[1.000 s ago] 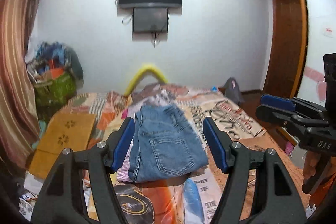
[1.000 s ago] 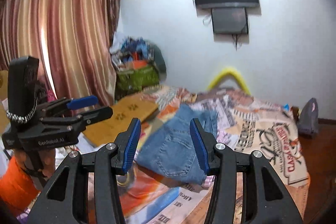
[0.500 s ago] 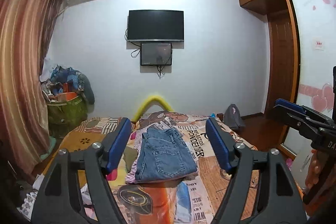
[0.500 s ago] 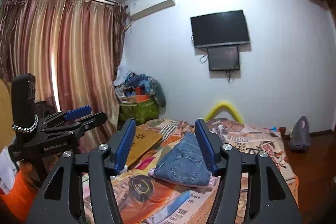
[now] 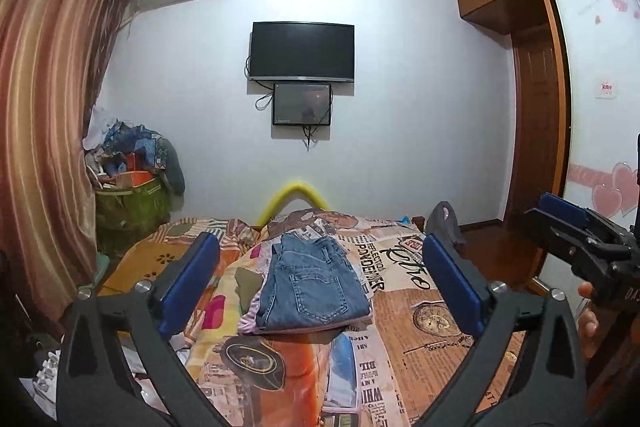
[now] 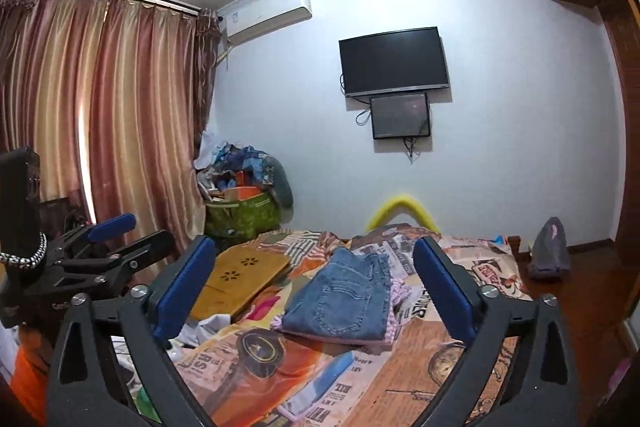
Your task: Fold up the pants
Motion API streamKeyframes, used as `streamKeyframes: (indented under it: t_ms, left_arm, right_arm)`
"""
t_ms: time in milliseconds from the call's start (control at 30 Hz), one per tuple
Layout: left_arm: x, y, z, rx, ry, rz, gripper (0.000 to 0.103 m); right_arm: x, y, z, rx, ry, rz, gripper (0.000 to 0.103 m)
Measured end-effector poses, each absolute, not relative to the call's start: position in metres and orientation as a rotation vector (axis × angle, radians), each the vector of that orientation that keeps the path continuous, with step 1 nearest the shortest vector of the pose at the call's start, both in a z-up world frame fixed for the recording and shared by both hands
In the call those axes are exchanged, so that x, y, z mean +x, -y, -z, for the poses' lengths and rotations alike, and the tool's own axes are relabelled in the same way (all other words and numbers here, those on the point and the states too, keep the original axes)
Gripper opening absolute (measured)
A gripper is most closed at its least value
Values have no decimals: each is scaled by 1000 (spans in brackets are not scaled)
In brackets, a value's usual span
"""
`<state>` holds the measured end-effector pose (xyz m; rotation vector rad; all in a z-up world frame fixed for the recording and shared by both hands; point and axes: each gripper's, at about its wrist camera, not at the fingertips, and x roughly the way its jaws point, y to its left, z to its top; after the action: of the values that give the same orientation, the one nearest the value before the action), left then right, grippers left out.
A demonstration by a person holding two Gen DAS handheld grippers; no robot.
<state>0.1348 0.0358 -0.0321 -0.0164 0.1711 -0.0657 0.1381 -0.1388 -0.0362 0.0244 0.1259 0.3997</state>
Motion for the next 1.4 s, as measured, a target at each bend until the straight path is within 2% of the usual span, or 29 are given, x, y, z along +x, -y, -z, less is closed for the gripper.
streamKeyframes:
  t_ms: [1400]
  left_arm:
    - [132, -32, 46, -6, -192, 83, 103]
  right_arm:
    - [124, 147, 44, 31, -165, -371, 102]
